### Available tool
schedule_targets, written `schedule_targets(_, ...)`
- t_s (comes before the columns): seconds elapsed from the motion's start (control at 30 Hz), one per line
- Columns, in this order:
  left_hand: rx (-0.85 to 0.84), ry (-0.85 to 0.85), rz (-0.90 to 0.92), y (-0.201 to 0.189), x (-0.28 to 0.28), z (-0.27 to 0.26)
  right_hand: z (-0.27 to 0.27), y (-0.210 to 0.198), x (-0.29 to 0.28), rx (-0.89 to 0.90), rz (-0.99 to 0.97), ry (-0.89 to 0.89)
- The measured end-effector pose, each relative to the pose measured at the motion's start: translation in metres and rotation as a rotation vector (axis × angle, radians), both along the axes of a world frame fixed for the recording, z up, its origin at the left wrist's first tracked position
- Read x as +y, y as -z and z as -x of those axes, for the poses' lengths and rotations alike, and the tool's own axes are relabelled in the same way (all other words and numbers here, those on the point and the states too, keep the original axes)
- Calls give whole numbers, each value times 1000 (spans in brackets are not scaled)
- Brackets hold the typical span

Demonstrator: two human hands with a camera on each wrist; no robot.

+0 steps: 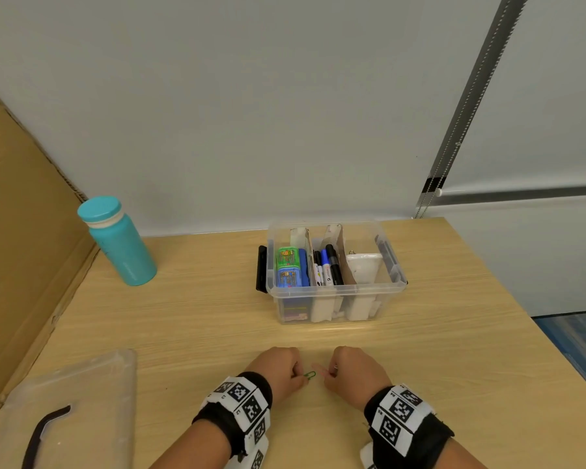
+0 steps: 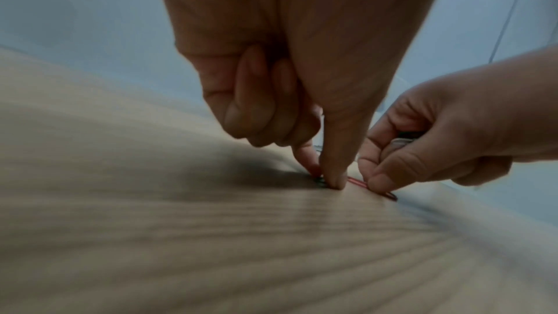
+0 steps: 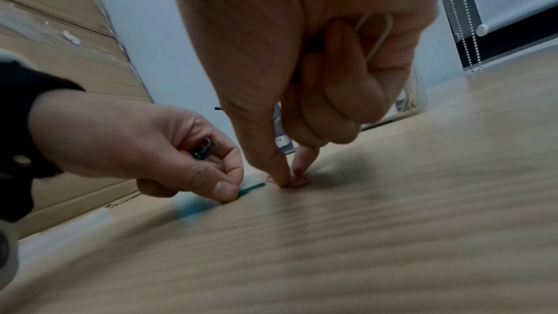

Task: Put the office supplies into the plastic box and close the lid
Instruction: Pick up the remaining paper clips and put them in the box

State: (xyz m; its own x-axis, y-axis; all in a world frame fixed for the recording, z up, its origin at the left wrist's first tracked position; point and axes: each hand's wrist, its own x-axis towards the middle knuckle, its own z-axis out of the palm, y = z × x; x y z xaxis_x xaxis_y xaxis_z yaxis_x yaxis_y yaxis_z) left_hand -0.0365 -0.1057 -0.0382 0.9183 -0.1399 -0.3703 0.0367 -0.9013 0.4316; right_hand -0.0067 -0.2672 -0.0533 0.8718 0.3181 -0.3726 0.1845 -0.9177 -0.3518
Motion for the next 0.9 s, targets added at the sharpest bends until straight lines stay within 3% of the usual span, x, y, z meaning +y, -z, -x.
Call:
schedule_targets(0.27,-13,-19,22,2,19,6,6,-5,-3,-42,13,-89)
schedule_targets(0.4,-54,-69,63,3,29,11,7,-17,-13,99,-116,-99)
schedule_targets(0.53,-151,-210,265,-6,40,20,-3,-56,-31,191,-341,-15)
schedule_targets(0.63,-229,-312,349,-11,48,25,-17,-107,-38,117,-433,27)
schedule_targets(0.8,-293,-363,390,-16,52,29,-52,-158,-40,-385,-106,70)
schedule_targets(0.9,-293,-368,400,-19,52,29,-79,-155,-27,-421,174,28)
